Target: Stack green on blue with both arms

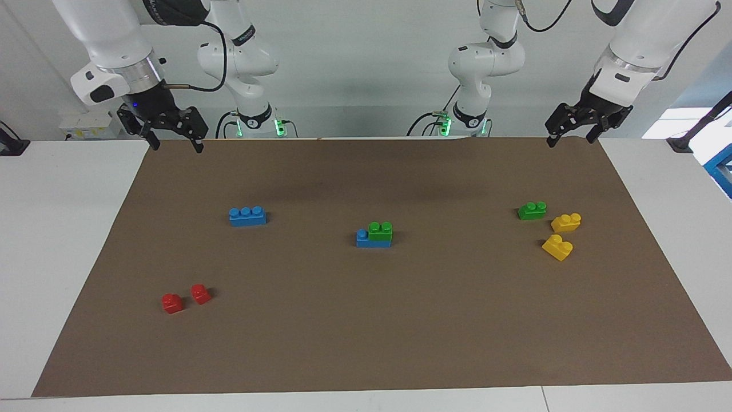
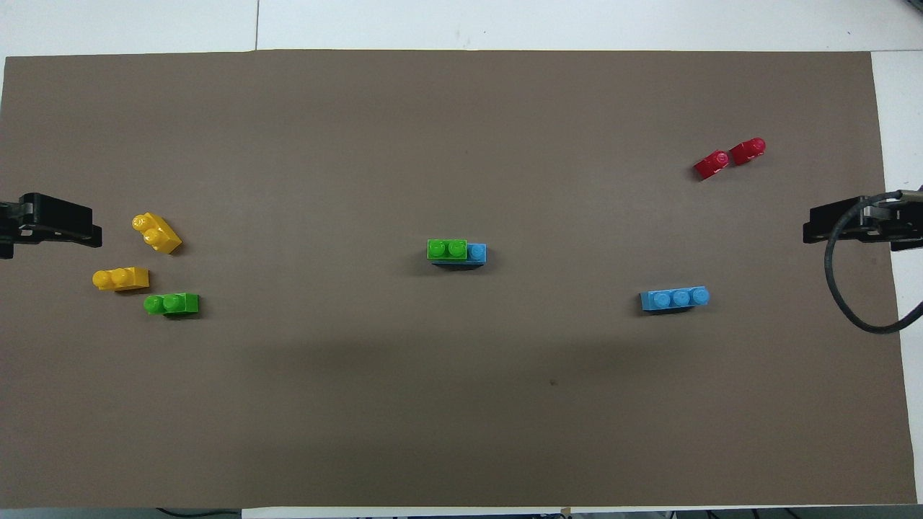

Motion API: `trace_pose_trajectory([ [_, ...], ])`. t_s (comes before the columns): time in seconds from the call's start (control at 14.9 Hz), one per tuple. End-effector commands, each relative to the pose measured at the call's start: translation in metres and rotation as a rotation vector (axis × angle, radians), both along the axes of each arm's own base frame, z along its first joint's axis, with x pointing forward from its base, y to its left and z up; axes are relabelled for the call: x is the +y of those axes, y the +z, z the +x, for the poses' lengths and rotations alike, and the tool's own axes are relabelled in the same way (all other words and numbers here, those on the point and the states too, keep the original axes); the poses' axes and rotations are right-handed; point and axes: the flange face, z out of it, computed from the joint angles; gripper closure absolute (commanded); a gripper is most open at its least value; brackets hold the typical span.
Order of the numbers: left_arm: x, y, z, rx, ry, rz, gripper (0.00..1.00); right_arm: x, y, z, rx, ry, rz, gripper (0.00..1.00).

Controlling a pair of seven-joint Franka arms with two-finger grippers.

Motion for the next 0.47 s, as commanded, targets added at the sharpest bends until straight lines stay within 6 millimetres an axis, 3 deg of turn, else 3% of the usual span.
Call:
trace_pose_trajectory([
  [0.0, -0.0021, 0.0051, 0.0013, 0.001, 0.008, -0.015, 0.00, -0.0001, -0.0012, -0.0006, 0.008, -0.024, 0.019, 0.00],
  [0.4, -0.0021, 0.0051, 0.0013, 0.001, 0.008, -0.015, 0.00, -0.0018, -0.0006, -0.0024, 0.009, -0.038, 0.018, 0.00],
])
